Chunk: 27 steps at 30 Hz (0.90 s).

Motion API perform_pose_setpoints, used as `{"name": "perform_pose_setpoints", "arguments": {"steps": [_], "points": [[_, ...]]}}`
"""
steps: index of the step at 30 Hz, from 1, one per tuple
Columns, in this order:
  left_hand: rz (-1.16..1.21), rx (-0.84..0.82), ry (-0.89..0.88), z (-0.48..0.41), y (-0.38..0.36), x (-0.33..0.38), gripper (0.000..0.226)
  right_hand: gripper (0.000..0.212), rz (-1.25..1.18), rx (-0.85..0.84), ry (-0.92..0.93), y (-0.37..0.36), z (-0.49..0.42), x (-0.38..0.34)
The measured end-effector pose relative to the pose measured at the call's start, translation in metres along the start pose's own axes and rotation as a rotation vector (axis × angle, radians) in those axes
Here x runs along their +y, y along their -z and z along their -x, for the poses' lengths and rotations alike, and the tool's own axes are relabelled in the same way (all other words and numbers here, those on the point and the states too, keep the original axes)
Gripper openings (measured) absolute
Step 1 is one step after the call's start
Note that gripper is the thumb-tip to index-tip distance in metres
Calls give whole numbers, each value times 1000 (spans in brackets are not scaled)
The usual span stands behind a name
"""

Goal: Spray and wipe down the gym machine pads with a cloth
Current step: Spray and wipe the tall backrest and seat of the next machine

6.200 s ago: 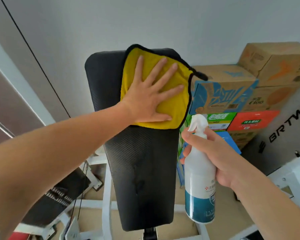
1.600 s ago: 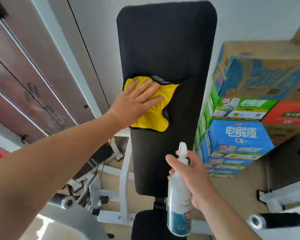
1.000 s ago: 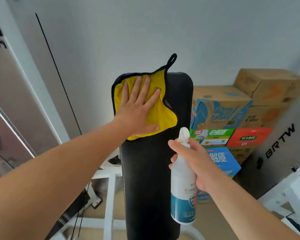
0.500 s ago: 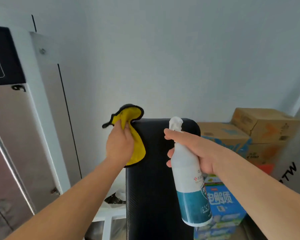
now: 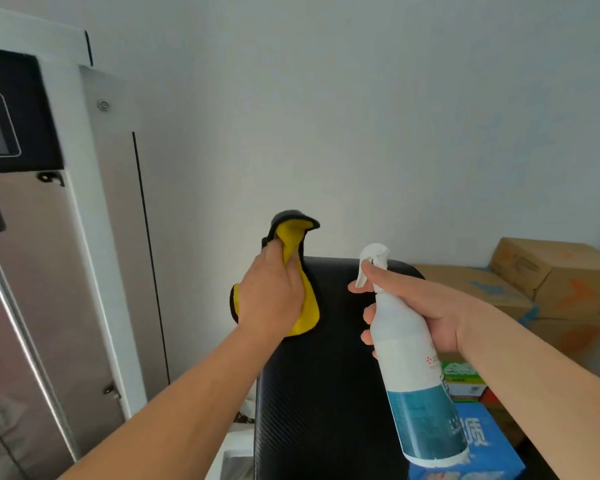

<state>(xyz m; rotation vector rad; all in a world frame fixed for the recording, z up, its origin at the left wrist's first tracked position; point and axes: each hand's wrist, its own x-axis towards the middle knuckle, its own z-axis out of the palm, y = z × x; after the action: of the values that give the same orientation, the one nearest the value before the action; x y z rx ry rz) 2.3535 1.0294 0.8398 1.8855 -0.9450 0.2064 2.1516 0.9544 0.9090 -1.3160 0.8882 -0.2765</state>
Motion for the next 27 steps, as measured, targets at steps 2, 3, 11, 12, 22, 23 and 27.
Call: {"name": "perform_pose_setpoints", "arguments": {"steps": [2, 3, 11, 12, 22, 23, 27], "points": [[-47, 5, 80, -10, -4, 12, 31, 65, -3, -12, -12, 1, -1, -1], [-88, 22, 125, -12, -9, 15, 35, 64, -7, -16, -22, 3, -3, -1], [-166, 90, 92, -9, -17, 11, 41, 67, -39, -34, -49, 3, -3, 1], [-164, 93, 88, -9, -17, 10, 43, 68, -46, -29, -53, 2, -4, 0], [-155, 98, 34, -11, -21, 1, 38, 74, -75, -40, -48, -2, 0, 5], [-144, 95, 17, -12, -22, 1, 37, 76, -78, -32, -33, 0, 2, 6], [-224, 25, -61, -12, -15, 5, 40, 75, -101, 33, 26, 10, 10, 17]]}}
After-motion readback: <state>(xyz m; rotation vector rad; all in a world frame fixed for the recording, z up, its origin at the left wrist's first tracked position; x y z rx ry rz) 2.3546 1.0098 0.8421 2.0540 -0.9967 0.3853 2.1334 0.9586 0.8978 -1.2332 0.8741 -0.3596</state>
